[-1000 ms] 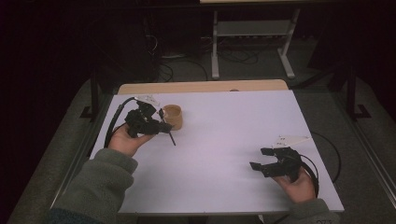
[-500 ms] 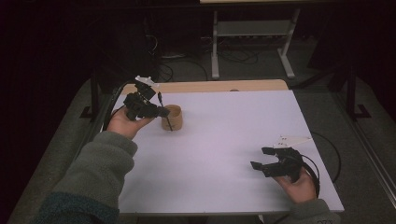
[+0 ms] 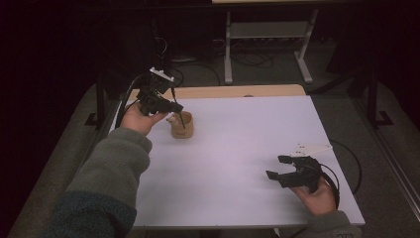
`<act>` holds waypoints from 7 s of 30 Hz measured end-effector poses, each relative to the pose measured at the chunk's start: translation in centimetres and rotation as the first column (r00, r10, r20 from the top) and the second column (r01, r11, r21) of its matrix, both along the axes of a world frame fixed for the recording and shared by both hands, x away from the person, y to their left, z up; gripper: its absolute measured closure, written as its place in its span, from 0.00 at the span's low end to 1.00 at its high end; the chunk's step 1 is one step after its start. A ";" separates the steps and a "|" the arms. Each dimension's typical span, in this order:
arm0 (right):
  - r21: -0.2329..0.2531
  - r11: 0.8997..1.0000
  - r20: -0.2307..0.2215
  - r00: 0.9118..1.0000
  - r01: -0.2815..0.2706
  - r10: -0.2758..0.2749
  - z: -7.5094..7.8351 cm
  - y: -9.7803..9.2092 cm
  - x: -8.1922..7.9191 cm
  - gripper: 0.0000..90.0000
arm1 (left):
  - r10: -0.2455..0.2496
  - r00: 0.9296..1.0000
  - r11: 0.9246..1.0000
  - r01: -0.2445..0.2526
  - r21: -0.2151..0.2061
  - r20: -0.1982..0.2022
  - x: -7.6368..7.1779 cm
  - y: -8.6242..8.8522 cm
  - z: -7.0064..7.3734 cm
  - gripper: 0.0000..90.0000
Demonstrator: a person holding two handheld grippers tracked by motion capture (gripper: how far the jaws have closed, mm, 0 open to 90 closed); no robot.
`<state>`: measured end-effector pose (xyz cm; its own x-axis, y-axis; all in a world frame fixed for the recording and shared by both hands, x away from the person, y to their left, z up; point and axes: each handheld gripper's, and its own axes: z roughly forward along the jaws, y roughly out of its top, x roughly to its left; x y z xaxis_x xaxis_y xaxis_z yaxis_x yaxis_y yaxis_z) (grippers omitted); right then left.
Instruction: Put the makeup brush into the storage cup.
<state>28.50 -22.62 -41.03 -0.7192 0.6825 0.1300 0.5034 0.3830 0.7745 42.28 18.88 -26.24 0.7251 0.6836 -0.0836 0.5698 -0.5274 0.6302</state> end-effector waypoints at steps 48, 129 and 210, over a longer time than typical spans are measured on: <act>0.003 1.000 0.029 1.000 -0.008 0.008 0.1 0.1 0.1 0.26 | 0.255 0.964 0.967 -0.253 0.033 -0.078 5.7 0.0 -5.8 0.94; 0.004 0.994 0.067 0.991 0.112 -0.112 -0.5 -1.2 -0.3 0.24 | 0.094 0.990 0.992 -0.085 -0.093 0.105 -5.1 4.0 -5.1 0.53; -0.013 0.997 0.046 0.996 0.077 -0.077 -1.3 -0.1 -0.6 0.24 | 0.068 0.978 0.987 -0.037 -0.155 0.198 -15.4 5.7 -12.7 0.27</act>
